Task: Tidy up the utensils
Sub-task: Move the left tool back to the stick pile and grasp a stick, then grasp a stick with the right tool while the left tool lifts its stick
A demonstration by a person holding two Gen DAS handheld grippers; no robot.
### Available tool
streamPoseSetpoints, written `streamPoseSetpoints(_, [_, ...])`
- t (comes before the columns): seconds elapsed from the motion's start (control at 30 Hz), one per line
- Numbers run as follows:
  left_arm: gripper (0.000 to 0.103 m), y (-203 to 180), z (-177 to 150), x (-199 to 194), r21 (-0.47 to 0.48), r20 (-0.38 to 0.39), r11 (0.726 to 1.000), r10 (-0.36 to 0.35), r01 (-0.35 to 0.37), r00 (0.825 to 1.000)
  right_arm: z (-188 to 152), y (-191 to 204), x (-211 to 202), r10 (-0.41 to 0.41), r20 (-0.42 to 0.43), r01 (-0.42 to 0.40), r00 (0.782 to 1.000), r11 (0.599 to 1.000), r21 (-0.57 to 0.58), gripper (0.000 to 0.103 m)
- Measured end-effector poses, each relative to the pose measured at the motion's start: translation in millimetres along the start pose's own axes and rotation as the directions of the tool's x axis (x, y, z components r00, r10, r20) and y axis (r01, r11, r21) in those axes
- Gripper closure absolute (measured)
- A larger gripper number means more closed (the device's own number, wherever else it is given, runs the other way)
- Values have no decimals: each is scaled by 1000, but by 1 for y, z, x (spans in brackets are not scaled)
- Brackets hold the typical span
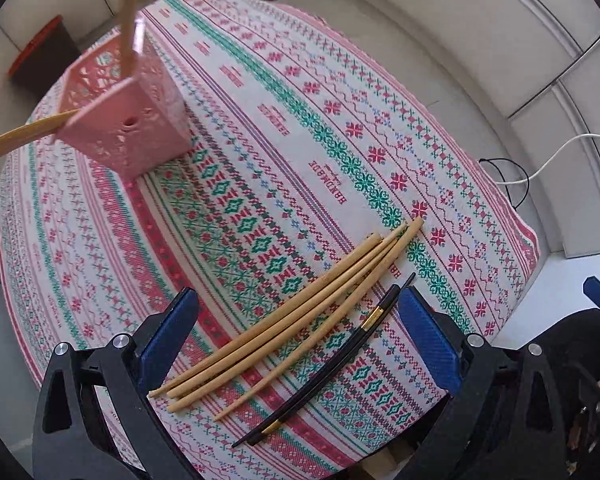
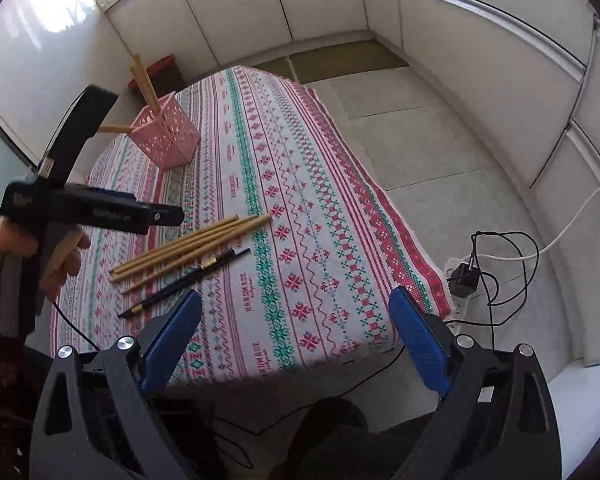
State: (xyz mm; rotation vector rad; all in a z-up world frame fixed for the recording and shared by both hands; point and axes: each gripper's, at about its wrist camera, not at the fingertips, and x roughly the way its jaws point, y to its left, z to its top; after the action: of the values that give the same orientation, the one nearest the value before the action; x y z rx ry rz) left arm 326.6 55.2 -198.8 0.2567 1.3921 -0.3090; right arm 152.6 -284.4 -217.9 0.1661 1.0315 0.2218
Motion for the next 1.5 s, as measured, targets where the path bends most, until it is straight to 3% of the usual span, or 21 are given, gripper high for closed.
streamPoseSetpoints(0.13, [8,2,18,21,-53,-51,998,16,-18,999,-5,-7,11,78,-57,-77,995,997,19,11])
streamPoseSetpoints(0.3, [9,-6,23,35,-19,-72,999,37,-39,997,-8,-11,18,58,-65,-57,996,998,27,11])
streamPoseSetpoints(0.53, [14,-5,23,55,0,-100,998,59,-60,993,-3,-26,24,92,-75,-83,993,990,116,11])
streamPoseSetpoints(0.63, [16,-3,25,62,6,-79,998,56,-55,995,-3,-27,25,89,-79,-79,993,990,120,11])
streamPoseSetpoints(0.7, [23,-1,25,59,8,-53,997,71,-71,996,-3,-27,26,84,-82,-74,993,990,117,11])
streamPoseSetpoints(0.73, [41,0,26,60,13,-56,996,84,-83,995,-3,-27,26,82,-83,-72,993,991,116,11])
streamPoseSetpoints(0.77, [49,-1,33,61,21,-65,996,88,-87,994,-3,-27,26,80,-83,-70,993,991,117,11])
streamPoseSetpoints(0.93, [54,-11,38,54,87,-43,992,98,-94,994,-1,-30,32,72,-92,-56,993,985,162,11])
streamPoseSetpoints(1.0, [65,-16,35,53,111,-32,991,73,-69,997,2,-31,38,66,-111,-42,992,978,204,11])
streamPoseSetpoints(1.07, [84,-21,30,47,135,-6,988,74,-72,997,8,-30,48,63,-133,-28,989,967,252,11])
streamPoseSetpoints(1.23, [92,-30,17,34,167,88,982,71,-85,994,28,-25,76,117,-162,-37,980,904,426,17])
streamPoseSetpoints(1.3, [94,-26,12,23,172,135,980,78,-101,988,35,-20,91,127,-185,-21,975,872,489,25])
streamPoseSetpoints(1.5, [96,-11,-15,-38,156,290,978,90,-139,953,56,10,125,72,-255,66,964,866,496,50])
